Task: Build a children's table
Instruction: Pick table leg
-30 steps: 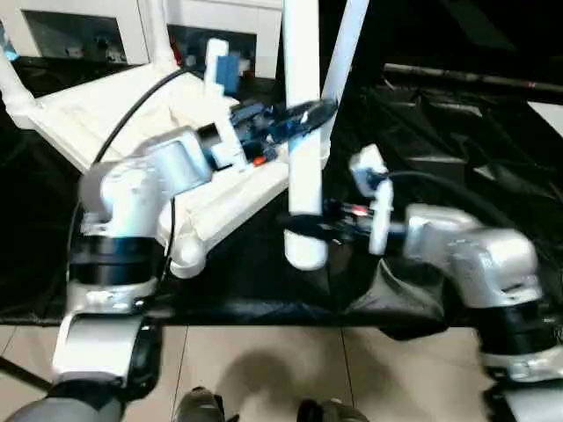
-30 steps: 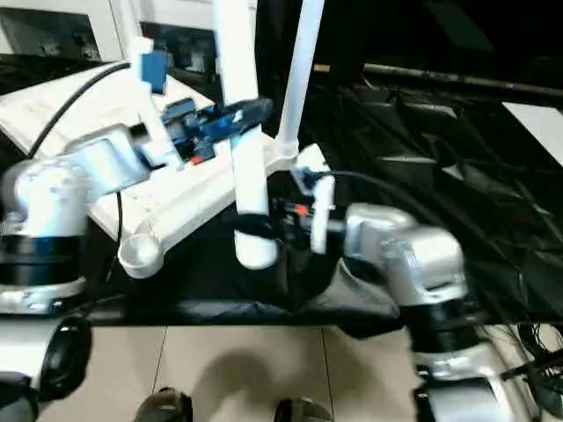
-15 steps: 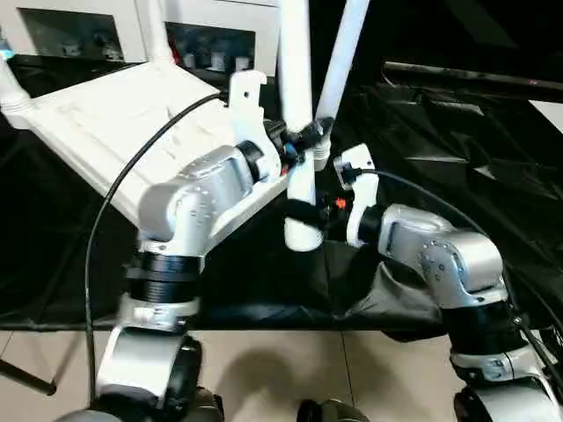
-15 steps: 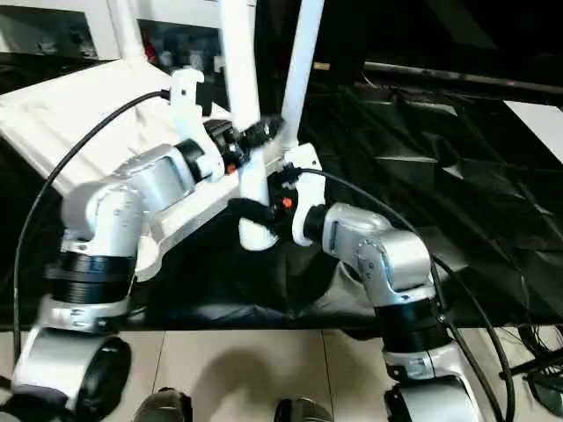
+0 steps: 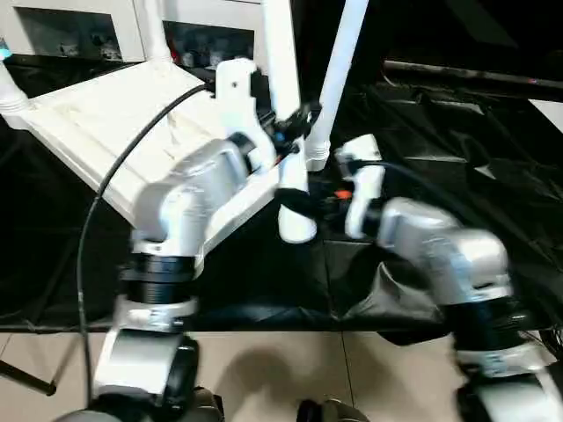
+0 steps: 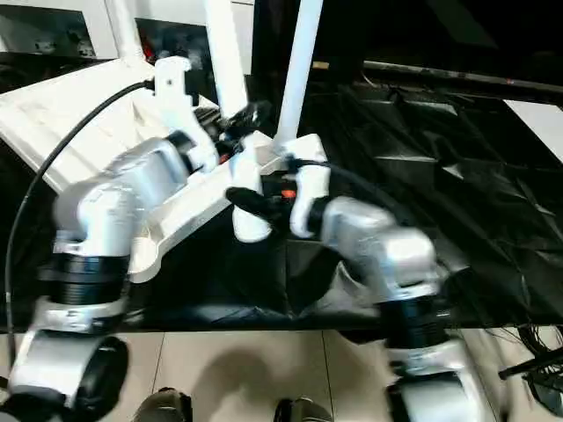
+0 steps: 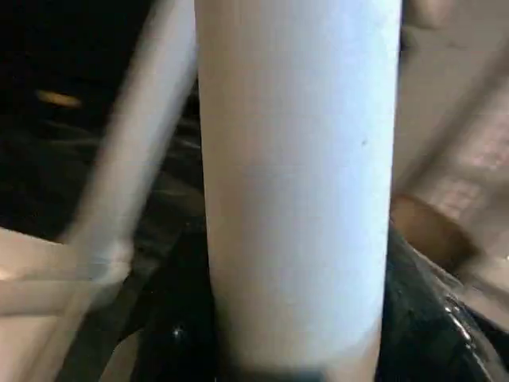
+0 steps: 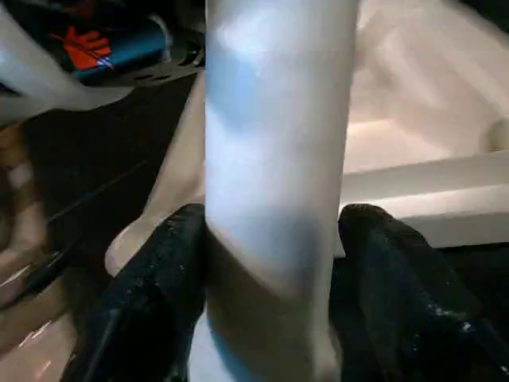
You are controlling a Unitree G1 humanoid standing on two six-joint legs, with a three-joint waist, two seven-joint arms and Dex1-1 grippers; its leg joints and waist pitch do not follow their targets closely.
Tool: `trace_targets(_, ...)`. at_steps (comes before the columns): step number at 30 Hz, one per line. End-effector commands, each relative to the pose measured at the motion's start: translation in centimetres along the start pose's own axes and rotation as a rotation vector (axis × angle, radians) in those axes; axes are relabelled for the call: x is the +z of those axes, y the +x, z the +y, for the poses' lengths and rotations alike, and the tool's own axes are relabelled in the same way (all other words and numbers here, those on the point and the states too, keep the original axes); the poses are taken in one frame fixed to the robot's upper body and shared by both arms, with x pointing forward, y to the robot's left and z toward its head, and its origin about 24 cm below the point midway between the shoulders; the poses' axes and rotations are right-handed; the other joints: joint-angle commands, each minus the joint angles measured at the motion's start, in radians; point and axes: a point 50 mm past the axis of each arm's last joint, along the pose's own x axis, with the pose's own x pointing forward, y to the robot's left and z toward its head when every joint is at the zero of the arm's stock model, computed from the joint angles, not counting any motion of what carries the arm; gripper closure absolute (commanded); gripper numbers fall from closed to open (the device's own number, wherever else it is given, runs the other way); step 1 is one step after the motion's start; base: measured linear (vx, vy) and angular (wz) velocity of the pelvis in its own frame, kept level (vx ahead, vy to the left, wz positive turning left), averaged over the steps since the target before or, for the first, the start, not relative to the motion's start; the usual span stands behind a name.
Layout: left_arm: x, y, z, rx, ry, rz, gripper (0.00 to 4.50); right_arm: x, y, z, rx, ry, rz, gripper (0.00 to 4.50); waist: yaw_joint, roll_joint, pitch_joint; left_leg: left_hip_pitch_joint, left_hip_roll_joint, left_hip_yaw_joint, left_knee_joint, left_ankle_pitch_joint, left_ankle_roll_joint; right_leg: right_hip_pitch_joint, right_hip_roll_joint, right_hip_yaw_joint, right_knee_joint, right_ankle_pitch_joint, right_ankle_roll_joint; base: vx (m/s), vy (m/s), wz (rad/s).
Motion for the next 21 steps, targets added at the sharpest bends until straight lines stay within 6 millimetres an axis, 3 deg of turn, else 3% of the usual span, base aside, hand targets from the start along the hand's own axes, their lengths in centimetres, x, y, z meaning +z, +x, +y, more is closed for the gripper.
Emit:
trace_targets(1, 0.1, 0.1, -1.6, -0.139, -0.001, 0.027, 2.60, 0.9, -0.7, 0.1, 0.053, -0.008, -0.005, 1.58, 0.002, 0.007, -0.102, 0.026, 0.012, -0.002, -0.072, -0.260, -0.041, 0.057, -0.052, 0.031, -0.078, -0.392, -0.089, 0.000, 0.000, 0.00)
trace_targets(2, 0.1, 0.1, -1.6, -0.139, -0.001, 0.027, 2.61, 0.9, -0.7, 0.1, 0.053, -0.008, -0.005, 1.58, 0.002, 0.008, -0.102, 0.025, 0.013, -0.001, -0.071, -0.260, -0.039, 0.055, -0.053, 0.032, -0.080, -0.388, -0.094, 0.000, 0.000, 0.00)
trace_targets(3, 0.2, -0.1, -1.9, -0.190, -0.009, 0.042, 2.61, 1.1, -1.2, 0.2, 0.110, 0.010, 0.013, 1.58, -0.001, 0.000, -0.101, 0.022, 0.012, -0.001, -0.071, -0.259, -0.038, 0.057, -0.053, 0.031, -0.080, -0.393, -0.094, 0.000, 0.000, 0.00)
trace_targets(4, 0.2, -0.1, -1.9, -0.190, -0.009, 0.042, 2.61, 1.1, -1.2, 0.2, 0.110, 0.010, 0.013, 1.58, 0.004, 0.004, -0.102, 0.026, 0.012, 0.000, -0.070, -0.256, -0.036, 0.057, -0.055, 0.031, -0.081, -0.404, -0.097, 0.000, 0.000, 0.00)
trace_targets(10, 1.2, -0.7, -2.8, -0.353, -0.051, 0.062, 2.62, 1.4, -2.0, 0.0, 0.202, 0.030, 0.079, 1.58, 0.001, 0.001, -0.100, 0.023, 0.012, -0.002, -0.069, -0.261, -0.039, 0.056, -0.055, 0.028, -0.085, -0.450, -0.088, 0.000, 0.000, 0.00)
trace_targets(14, 1.3, -0.6, -2.8, -0.366, -0.053, 0.062, 2.62, 1.5, -2.1, 0.1, 0.247, 0.050, 0.095, 1.58, 0.003, 0.000, -0.100, 0.025, 0.013, -0.002, -0.069, -0.259, -0.040, 0.056, -0.055, 0.028, -0.086, -0.457, -0.083, 0.000, 0.000, 0.00)
trace_targets(15, 1.3, -0.6, -2.8, -0.367, -0.056, 0.063, 2.62, 1.5, -2.1, 0.2, 0.261, 0.055, 0.106, 1.58, 0.004, -0.006, -0.100, 0.027, 0.013, -0.001, -0.067, -0.253, -0.037, 0.054, -0.056, 0.028, -0.086, -0.463, -0.081, 0.000, 0.000, 0.00)
trace_targets(17, 1.3, -0.7, -2.8, -0.374, -0.063, 0.063, 2.62, 1.4, -2.1, 0.2, 0.267, 0.055, 0.116, 1.58, 0.004, -0.004, -0.102, 0.025, 0.015, -0.002, -0.068, -0.249, -0.040, 0.055, -0.056, 0.028, -0.086, -0.458, -0.080, 0.000, 0.000, 0.00)
trace_targets(21, 1.2, -0.8, -2.8, -0.385, -0.062, 0.077, 2.62, 1.1, -2.1, 0.2, 0.285, 0.063, 0.144, 1.58, 0.004, -0.010, -0.103, 0.023, 0.014, -0.002, -0.069, -0.243, -0.040, 0.056, -0.056, 0.028, -0.083, -0.447, -0.081, 0.000, 0.000, 0.00)
